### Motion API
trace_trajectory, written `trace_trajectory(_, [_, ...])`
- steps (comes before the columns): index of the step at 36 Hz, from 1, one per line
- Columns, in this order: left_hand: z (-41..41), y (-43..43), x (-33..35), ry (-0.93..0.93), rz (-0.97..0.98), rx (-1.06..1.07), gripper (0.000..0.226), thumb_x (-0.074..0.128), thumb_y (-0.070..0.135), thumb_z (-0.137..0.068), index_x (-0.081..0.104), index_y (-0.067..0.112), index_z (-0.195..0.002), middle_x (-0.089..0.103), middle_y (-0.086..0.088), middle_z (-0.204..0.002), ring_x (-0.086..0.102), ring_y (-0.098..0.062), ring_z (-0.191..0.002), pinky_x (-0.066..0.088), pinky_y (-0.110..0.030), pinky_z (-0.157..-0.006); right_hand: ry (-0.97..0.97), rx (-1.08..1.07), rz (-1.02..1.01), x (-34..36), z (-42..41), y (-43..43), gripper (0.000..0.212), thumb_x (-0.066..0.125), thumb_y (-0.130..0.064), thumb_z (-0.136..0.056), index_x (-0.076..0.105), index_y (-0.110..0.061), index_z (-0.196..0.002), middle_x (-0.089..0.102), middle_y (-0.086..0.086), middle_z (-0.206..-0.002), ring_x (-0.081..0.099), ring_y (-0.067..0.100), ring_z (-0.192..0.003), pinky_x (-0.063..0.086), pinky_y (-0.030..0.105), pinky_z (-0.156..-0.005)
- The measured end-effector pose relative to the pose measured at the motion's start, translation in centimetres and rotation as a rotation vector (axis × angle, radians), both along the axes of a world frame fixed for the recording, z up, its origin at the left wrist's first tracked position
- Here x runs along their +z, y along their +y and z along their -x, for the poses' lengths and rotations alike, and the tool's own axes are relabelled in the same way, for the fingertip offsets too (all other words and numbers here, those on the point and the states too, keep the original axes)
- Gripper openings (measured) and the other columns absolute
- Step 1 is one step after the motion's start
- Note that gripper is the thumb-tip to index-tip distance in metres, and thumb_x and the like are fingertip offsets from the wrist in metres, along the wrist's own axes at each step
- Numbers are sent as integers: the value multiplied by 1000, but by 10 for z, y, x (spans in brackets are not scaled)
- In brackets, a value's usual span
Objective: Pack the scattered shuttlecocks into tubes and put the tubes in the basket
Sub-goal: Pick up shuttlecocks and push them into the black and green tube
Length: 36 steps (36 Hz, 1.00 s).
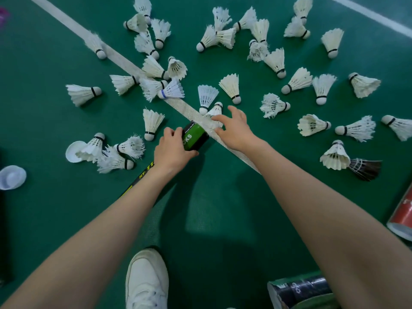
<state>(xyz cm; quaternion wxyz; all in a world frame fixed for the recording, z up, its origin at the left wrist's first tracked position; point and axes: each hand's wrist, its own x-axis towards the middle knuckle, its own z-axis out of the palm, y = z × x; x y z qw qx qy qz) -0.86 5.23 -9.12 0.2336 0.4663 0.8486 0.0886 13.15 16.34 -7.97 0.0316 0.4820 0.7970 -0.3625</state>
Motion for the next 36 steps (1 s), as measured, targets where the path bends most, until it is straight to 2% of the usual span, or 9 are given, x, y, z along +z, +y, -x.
trace_trajectory(6, [2,4,-7,6,27,1,76,74,46,-76,40,15,-136,41,-9,-127,49,-30,-113,45,-43,-87,-205,155,-61,-10,10,2,68,37,5,-86,26,-23,-148,-3,11,-159,-9,31,-146,6,52,-117])
trace_trajectory(10, [0,5,-7,-12,38,4,76,74,46,-76,40,15,-136,40,-9,-127,48,-30,-113,44,-43,-87,-207,147,-116,-18,8,4,65,37,3,-88,17,-9,-149,11,10,-157,8,29,-144,20,51,-113])
trace_trajectory(14, [-1,5,-3,-30,16,-5,77,74,47,-75,40,16,-136,40,-8,-126,49,-29,-112,45,-41,-86,-65,52,-183,-13,-4,7,66,38,10,-87,20,-9,-148,25,8,-151,34,28,-131,35,38,-100])
trace_trajectory(18, [-10,3,5,-63,-29,-39,74,74,47,-75,41,17,-134,40,-5,-124,49,-27,-110,46,-40,-87,210,-165,-255,-9,-27,1,35,49,-4,-94,52,-8,-128,54,7,-122,54,18,-103,41,28,-89])
trace_trajectory(21, [-23,-2,11,-99,-62,-68,71,75,44,-74,43,19,-133,41,-3,-122,50,-25,-108,46,-41,-88,406,-320,-239,-4,-48,-11,10,61,-19,-92,64,-10,-93,56,3,-90,49,4,-73,39,13,-71])
trace_trajectory(26, [-43,-7,24,-154,-113,-118,69,77,41,-71,47,22,-131,42,0,-119,51,-24,-106,47,-40,-89,583,-632,-105,6,-78,-26,9,61,-24,-92,59,-18,-84,44,-1,-99,44,0,-80,35,0,-70])
trace_trajectory(28, [-51,-10,31,-185,-148,-136,70,78,40,-70,48,23,-131,42,2,-117,51,-21,-106,46,-37,-90,669,-755,-56,13,-86,-32,12,59,-25,-93,57,-22,-81,48,-5,-97,48,4,-86,37,5,-75])
trace_trajectory(32, [-68,-17,49,-262,-235,-193,70,80,36,-70,49,24,-131,41,8,-113,48,-12,-103,44,-32,-90,848,-812,62,31,-99,-49,12,56,-22,-95,55,-20,-83,59,9,-86,53,15,-80,49,38,-82])
trace_trajectory(36, [-82,-21,68,-311,-338,-230,70,82,32,-68,52,22,-130,45,4,-114,48,-10,-102,43,-29,-92,770,-587,-56,52,-104,-71,12,49,-21,-98,53,-17,-88,55,1,-75,49,12,-70,45,32,-70])
